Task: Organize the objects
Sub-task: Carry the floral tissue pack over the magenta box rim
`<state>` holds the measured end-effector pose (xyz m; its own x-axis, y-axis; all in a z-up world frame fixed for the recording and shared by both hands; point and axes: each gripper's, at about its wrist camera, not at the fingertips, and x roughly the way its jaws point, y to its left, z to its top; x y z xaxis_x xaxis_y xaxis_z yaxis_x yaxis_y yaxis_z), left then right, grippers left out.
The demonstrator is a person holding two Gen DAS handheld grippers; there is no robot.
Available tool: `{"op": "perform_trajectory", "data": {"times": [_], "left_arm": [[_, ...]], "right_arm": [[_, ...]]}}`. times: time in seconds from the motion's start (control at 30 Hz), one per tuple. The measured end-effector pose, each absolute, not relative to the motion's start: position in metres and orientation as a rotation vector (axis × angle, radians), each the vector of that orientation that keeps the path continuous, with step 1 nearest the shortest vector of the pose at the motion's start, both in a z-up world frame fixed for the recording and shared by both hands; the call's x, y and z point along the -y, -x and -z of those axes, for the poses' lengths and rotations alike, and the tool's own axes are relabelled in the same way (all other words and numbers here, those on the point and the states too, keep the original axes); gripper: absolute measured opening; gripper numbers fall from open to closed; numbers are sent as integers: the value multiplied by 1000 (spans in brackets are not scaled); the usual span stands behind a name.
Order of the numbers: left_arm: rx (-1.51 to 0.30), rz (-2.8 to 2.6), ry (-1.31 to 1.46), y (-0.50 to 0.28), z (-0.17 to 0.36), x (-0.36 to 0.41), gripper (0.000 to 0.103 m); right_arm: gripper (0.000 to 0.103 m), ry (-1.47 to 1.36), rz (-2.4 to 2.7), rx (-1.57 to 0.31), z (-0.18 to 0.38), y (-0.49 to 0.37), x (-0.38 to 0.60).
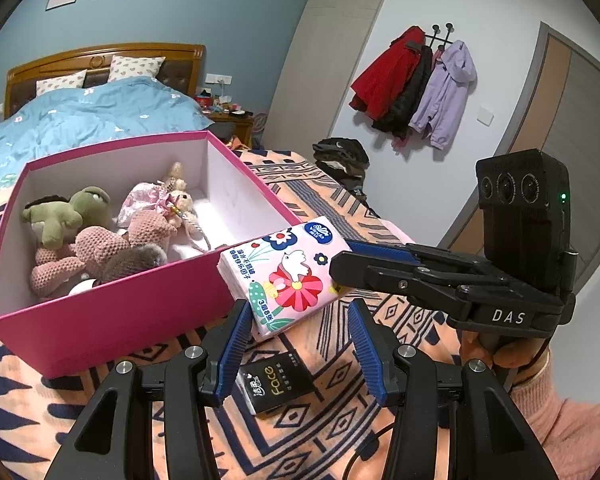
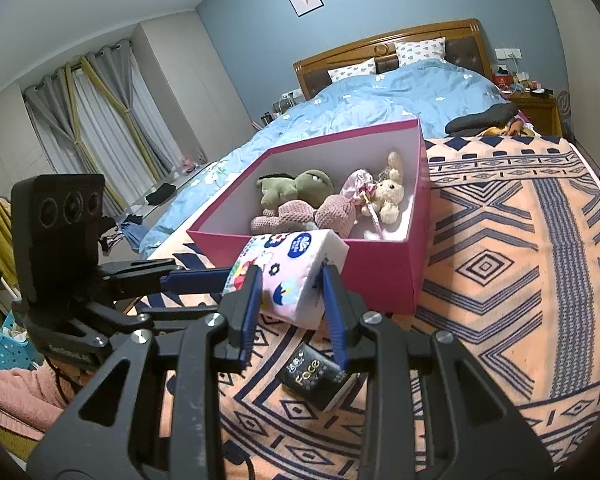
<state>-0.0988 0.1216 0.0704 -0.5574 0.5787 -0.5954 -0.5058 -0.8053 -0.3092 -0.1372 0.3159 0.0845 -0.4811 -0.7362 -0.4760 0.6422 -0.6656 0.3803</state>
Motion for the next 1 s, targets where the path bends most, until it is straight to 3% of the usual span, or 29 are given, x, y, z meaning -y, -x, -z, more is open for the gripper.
{"op": "perform_trajectory", "data": {"times": [1.0], "left_arm": [[91, -2375, 900, 122, -92, -122, 50]], "right_arm": [[35, -750, 2181, 202, -102, 162, -312]]}}
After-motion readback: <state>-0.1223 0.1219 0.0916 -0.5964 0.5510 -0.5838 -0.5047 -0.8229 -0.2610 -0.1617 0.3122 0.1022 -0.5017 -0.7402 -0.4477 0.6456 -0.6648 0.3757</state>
